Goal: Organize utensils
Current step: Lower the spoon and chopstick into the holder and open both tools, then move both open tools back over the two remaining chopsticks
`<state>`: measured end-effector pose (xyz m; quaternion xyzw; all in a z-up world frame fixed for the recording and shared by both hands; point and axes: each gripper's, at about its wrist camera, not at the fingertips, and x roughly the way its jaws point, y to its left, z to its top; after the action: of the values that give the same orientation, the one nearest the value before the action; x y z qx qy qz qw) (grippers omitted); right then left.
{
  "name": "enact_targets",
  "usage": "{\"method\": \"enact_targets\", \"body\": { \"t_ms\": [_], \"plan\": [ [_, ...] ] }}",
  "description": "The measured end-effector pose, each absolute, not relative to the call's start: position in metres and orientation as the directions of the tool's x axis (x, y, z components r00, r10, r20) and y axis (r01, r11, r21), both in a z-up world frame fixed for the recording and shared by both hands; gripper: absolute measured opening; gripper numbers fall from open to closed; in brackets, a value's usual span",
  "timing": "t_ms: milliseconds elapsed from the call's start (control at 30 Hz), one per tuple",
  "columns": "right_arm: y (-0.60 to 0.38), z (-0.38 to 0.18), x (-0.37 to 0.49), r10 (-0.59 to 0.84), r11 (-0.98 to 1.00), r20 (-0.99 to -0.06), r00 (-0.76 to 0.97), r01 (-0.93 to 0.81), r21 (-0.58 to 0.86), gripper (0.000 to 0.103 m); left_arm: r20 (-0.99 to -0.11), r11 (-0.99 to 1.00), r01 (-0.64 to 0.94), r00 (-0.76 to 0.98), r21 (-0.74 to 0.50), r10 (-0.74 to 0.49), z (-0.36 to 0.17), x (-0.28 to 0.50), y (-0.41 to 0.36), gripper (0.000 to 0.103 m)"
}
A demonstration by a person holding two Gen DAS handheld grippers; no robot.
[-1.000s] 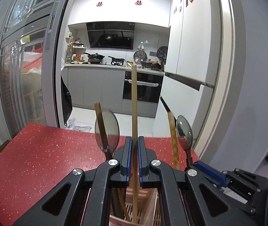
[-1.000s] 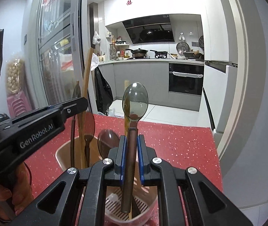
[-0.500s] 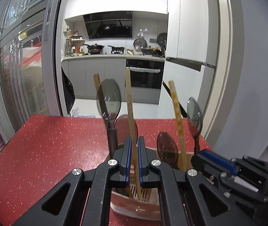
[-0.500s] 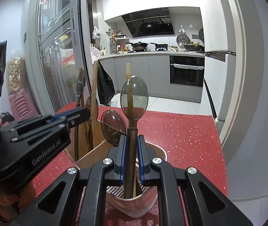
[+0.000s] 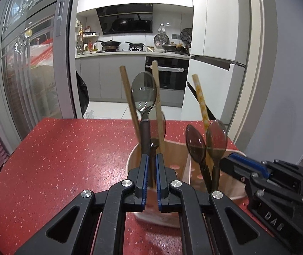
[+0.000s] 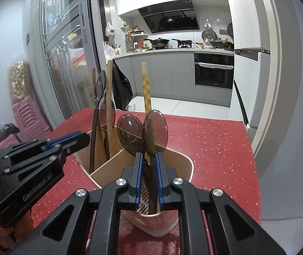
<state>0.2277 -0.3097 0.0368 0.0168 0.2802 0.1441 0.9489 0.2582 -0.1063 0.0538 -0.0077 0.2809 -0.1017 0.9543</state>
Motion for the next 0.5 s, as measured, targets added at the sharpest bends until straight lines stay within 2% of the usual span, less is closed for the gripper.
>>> {"method": "enact_targets", "body": {
  "t_ms": [133, 500],
  "plan": [
    [-0.315, 0.043, 0.221, 0.296, 0.955, -0.524, 0.798, -0.257, 0.149, 0.05, -0.545, 0.98, 0.187, 0.816, -0.065, -0.192, 0.053, 0.249, -0.101, 0.032],
    [-0.31, 0.063, 0.175, 0.324, 0.946, -0.518, 0.791, -0.27, 0.179, 0.075, -0.59, 0.983, 0.171, 0.788, -0.06, -0.173, 0.05, 0.219, -0.084, 0.032]
  ]
}}
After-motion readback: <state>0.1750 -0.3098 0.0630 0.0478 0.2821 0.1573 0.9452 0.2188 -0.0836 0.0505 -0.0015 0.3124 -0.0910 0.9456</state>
